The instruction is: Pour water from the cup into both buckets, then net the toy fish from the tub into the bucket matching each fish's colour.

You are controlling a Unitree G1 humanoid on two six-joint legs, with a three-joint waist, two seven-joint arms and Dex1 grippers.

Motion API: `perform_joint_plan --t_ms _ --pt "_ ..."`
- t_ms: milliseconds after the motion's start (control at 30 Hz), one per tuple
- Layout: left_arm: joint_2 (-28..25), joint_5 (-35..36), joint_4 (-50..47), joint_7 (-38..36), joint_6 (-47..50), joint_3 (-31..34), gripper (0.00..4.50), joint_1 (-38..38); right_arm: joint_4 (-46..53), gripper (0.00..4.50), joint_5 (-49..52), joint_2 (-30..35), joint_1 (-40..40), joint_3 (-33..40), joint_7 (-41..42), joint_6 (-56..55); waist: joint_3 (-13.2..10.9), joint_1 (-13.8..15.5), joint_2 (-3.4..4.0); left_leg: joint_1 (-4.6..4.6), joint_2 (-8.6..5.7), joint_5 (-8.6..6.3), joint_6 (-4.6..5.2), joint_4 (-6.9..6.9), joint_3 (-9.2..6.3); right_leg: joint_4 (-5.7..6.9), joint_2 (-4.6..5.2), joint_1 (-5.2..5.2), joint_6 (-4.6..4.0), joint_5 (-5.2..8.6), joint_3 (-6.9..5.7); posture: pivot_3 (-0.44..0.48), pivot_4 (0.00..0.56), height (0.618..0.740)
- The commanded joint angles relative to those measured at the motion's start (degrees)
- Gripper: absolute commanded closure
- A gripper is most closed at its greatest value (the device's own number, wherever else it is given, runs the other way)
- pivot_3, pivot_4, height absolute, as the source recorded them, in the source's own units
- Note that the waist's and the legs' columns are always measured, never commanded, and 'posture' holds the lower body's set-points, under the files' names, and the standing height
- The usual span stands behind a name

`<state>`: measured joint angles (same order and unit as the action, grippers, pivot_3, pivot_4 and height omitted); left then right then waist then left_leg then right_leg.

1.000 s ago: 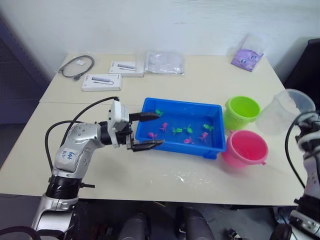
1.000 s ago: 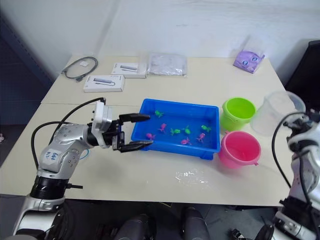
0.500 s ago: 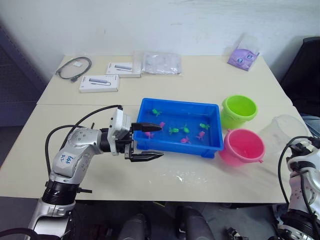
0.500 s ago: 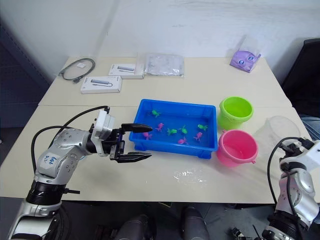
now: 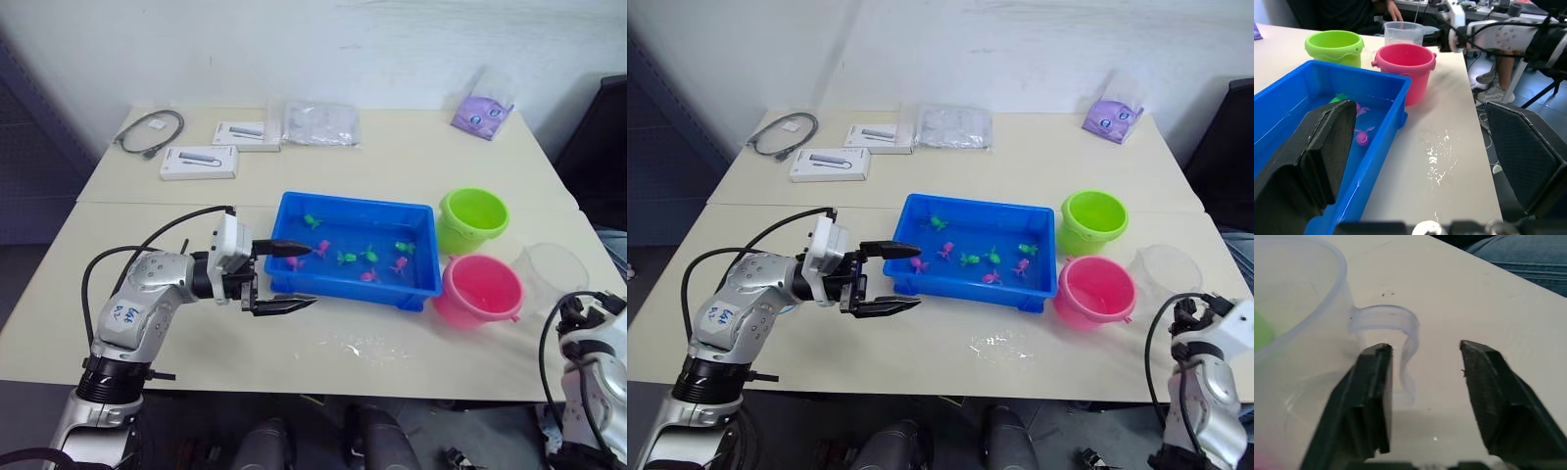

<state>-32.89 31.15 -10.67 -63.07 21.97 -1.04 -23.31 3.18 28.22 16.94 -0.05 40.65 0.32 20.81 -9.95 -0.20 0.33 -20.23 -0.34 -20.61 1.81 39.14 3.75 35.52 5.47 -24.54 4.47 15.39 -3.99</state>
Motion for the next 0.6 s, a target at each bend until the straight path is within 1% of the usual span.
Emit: perform_joint_plan --t_ms 33,67,133,200,267,333,400,500,600 --pt "-1.5 0.5 -1.1 -0.5 -0.9 1.8 0.0 1.0 8.8 0.48 3.7 -0.5 6.2 2.3 0.3 3.0 0.0 0.0 0.01 0.0 0.0 -0.01 0.02 0.0 0.01 -0.01 0.02 0.0 0.0 0.0 0.01 0.0 0.15 0.74" --pt "-1.8 0.5 -1.1 -0.5 -0.9 2.1 0.0 1.3 10.5 0.08 4.6 -0.6 8.1 2.5 0.6 3.9 0.0 0.0 0.01 0.03 0.0 -0.02 0.01 -0.03 0.0 -0.02 0.01 -0.01 -0.03 0.02 0.01 0.0 0.15 0.74" --pt "-2.5 0.6 -1.0 -0.8 -1.0 2.5 0.0 1.9 14.2 0.08 6.7 -0.6 12.0 2.1 3.4 3.9 0.0 0.0 0.01 0.04 0.03 -0.03 0.0 -0.08 -0.03 -0.02 0.01 -0.03 -0.08 0.05 0.0 0.0 0.15 0.74" --pt "-3.7 0.3 -0.2 -1.0 -1.7 3.9 0.0 3.1 19.2 0.08 9.4 -0.7 18.5 2.4 8.2 3.5 0.0 0.0 0.03 0.04 0.03 -0.05 0.04 -0.07 -0.02 -0.15 0.03 -0.02 -0.08 0.05 0.01 0.0 0.15 0.74" --pt "-4.3 0.1 0.4 -0.9 -2.4 4.8 0.0 3.9 21.8 0.08 10.9 -0.2 22.9 2.8 11.3 3.3 0.0 -0.1 0.02 0.07 0.03 -0.08 0.05 -0.08 -0.01 -0.14 0.03 -0.02 -0.09 0.05 0.03 0.0 0.15 0.74" --pt "-4.7 0.1 1.6 -0.4 -3.8 7.1 0.0 5.7 25.7 0.08 13.6 0.6 28.1 3.7 17.9 1.5 0.0 0.0 0.03 0.09 0.06 -0.2 0.21 -0.11 -0.02 -0.15 0.02 -0.02 -0.11 0.07 0.03 0.0 0.15 0.74" --pt "-4.8 -0.3 2.6 0.1 -5.5 8.6 0.0 7.2 28.3 0.08 16.1 1.7 30.9 4.0 22.8 0.1 0.0 -0.1 0.04 0.12 0.06 -0.25 0.23 -0.12 0.0 -0.18 0.03 -0.01 -0.11 0.07 0.06 0.0 0.15 0.74" --pt "-3.8 -1.9 4.4 3.9 -10.0 13.2 0.0 11.3 32.9 0.08 19.0 8.1 30.7 4.6 32.4 -2.8 0.0 -0.7 0.02 0.13 0.06 -0.36 0.35 -0.11 0.05 -0.18 0.04 -0.01 -0.11 0.06 0.13 0.0 0.15 0.74" --pt "-3.4 -4.0 8.6 8.3 -14.8 18.6 0.0 14.8 33.8 0.08 19.6 14.4 26.5 2.7 39.6 -5.7 -0.1 -0.8 -0.26 0.19 0.08 -0.39 0.39 -0.11 0.01 -0.17 0.03 0.0 -0.1 0.06 0.11 0.0 0.15 0.74"
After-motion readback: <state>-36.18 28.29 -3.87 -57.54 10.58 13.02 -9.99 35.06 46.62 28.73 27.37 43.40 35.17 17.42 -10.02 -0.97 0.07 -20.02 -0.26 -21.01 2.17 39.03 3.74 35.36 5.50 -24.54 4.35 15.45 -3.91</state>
